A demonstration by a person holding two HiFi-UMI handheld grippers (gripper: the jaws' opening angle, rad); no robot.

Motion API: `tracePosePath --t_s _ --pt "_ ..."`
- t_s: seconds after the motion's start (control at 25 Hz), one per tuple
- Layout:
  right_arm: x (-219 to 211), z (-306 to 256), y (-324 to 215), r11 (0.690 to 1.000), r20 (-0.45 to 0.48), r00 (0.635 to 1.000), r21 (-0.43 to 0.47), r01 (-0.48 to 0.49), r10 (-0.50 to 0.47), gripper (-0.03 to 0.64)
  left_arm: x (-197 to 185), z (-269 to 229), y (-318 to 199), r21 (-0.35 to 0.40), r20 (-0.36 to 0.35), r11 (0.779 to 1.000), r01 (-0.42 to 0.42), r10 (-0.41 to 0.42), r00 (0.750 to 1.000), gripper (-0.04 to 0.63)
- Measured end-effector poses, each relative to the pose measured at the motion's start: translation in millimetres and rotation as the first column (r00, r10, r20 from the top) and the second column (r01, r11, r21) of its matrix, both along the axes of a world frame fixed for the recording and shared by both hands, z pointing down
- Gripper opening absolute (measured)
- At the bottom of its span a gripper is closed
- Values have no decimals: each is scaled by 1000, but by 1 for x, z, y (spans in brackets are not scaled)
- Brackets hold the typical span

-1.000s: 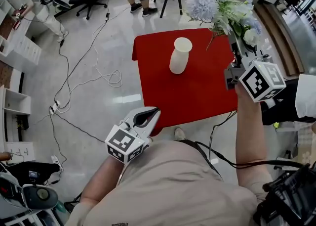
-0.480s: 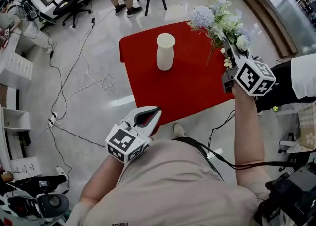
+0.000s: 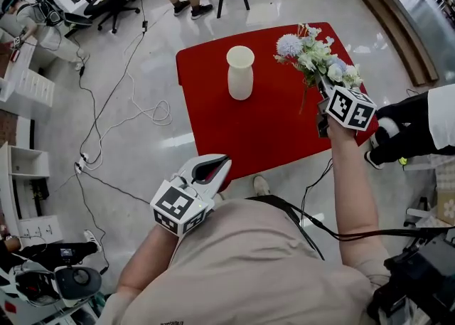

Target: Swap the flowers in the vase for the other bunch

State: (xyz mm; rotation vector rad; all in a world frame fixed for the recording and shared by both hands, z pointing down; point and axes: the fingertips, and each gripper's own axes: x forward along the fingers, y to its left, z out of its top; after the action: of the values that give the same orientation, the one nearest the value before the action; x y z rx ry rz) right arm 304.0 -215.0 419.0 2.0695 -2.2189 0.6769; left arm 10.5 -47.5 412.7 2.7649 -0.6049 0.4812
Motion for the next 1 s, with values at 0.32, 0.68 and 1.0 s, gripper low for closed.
tracePosePath --t_s 0.32,0.68,1.0 --pt "15 57 -35 993 7 1000 -119 15 -15 67 6 0 -12 -6 10 997 76 -76 997 9" --pt "39 102 -73 977 13 999 -209 34 -32 67 18 1 -21 -25 19 985 171 -171 985 9" --pt "47 136 -103 963 18 997 -260 75 -73 67 21 6 -25 -31 27 964 265 -264 964 9"
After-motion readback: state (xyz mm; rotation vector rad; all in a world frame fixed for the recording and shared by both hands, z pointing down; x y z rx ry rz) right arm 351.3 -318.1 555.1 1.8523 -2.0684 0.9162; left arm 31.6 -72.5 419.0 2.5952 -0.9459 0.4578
